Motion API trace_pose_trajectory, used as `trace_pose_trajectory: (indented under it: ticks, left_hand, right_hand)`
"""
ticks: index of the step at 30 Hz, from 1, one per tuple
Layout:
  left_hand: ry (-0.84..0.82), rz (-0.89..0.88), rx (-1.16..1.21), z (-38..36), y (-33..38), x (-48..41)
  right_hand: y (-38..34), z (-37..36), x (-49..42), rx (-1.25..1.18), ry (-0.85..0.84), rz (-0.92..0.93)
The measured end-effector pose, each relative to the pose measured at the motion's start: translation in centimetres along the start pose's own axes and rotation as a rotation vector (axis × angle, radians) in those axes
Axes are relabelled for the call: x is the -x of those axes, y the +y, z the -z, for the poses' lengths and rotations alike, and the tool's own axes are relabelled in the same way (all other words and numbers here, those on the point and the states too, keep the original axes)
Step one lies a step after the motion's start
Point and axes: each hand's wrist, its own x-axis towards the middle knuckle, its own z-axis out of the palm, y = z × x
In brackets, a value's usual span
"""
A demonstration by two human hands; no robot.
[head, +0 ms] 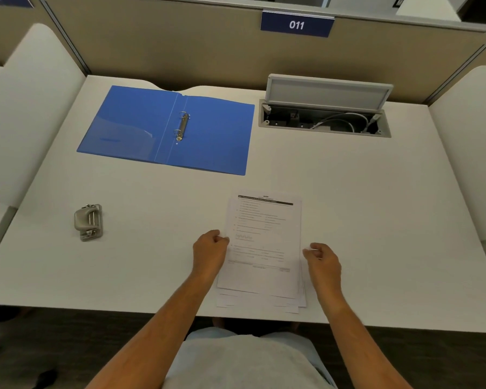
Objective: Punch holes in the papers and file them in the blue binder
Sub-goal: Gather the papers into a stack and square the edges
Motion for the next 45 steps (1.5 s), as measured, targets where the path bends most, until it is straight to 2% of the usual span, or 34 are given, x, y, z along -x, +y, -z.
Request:
trace_pose_trajectory:
  ticks: [3,7,12,16,25,29,39,43,45]
  left_hand:
    - [0.014,0.001,-0.032,-0.2,0.3,0.1]
    - [-0.021,-0.022,-0.107,-1.1,0.5,0.5]
    - [-0.002,-0.013,-0.081,-1.5,0.7,1.0]
    - [0.017,-0.006,-0.091,-2.0,0.7,1.2]
    - [0.048,0.048,-0.072,-3.6,-0.3,-0.2]
    - [-0.013,0.055,0.057,-3.8,1.2,1.0]
    - [-0.047,0.170,0.460,-2.2,-0.6,0.4]
    - [-0.010,0.197,0.462,-0.8,-1.0,0.0]
    - [-0.050,0.213,0.461,-0.3,-1.4,-0.4]
  right_hand:
    - [0.4,0.4,0.0,-0.071,0.088,-0.045]
    - [0.2,-0.4,0.2,-0.181,-0.084,-0.129]
    - [0.0,0.0,-0.4,-0.256,-0.073,-0.215]
    - [-0.1,-0.5,-0.4,-0.219,-0.135,-0.216]
    - [-0.7,-0.6,-1.2,-0.273,-0.203,-0.348]
    - [-0.9,-0.7,-0.6,-0.274,-0.220,-0.326]
    - [-0.7,-0.6,0.1,-0.230,-0.279,-0.227]
    - [0.4,-1.1,0.0,-0.096,-0.261,-0.104]
    - [0.8,-1.3,0.2,-0.030,-0.256,-0.041]
